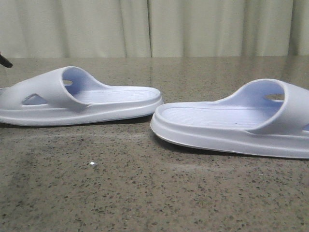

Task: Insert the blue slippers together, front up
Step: 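Lower the left gripper and grasp the heel of the nearer slipper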

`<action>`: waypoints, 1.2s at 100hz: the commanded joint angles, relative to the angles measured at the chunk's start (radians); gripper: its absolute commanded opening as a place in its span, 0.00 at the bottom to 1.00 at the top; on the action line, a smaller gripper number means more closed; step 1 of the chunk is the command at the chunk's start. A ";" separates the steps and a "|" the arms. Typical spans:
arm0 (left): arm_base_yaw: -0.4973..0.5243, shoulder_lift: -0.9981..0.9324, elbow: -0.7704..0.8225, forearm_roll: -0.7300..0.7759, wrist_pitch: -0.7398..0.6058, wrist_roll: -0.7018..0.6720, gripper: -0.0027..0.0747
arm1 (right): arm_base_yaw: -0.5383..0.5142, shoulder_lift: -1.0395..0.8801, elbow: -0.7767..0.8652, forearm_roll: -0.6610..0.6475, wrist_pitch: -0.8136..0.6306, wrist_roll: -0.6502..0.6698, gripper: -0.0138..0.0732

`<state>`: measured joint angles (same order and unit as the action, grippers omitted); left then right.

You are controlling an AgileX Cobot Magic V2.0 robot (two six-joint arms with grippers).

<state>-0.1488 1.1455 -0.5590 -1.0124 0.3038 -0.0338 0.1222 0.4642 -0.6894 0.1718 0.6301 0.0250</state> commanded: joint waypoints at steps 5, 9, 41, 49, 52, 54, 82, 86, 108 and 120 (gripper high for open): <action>-0.008 0.006 -0.030 -0.061 -0.007 -0.006 0.81 | -0.008 0.013 -0.035 0.006 -0.085 -0.004 0.63; -0.008 0.015 -0.030 -0.071 -0.004 -0.006 0.81 | -0.008 0.013 -0.035 0.006 -0.085 -0.004 0.63; -0.008 0.055 -0.031 -0.107 0.033 -0.006 0.81 | -0.008 0.013 -0.035 0.006 -0.085 -0.004 0.63; -0.008 0.055 -0.031 -0.108 0.045 -0.006 0.81 | -0.008 0.013 -0.035 0.006 -0.088 -0.004 0.63; -0.008 0.055 -0.031 -0.108 0.047 -0.006 0.81 | -0.008 0.013 -0.035 0.006 -0.088 -0.004 0.63; -0.008 0.055 -0.031 -0.109 0.047 -0.006 0.81 | -0.008 0.013 -0.035 0.006 -0.090 -0.004 0.63; -0.008 0.055 -0.031 -0.135 0.076 0.016 0.71 | -0.008 0.013 -0.033 0.006 -0.104 -0.004 0.63; -0.008 0.055 -0.031 -0.140 0.079 0.034 0.69 | -0.008 0.013 -0.033 0.006 -0.105 -0.004 0.63; -0.008 0.064 -0.031 -0.151 0.080 0.061 0.63 | -0.008 0.013 -0.033 0.006 -0.111 -0.004 0.63; -0.008 0.095 -0.031 -0.153 0.080 0.061 0.63 | -0.008 0.013 -0.033 0.006 -0.112 -0.004 0.63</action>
<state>-0.1488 1.2265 -0.5757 -1.1532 0.3701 0.0221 0.1222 0.4663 -0.6894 0.1718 0.6036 0.0250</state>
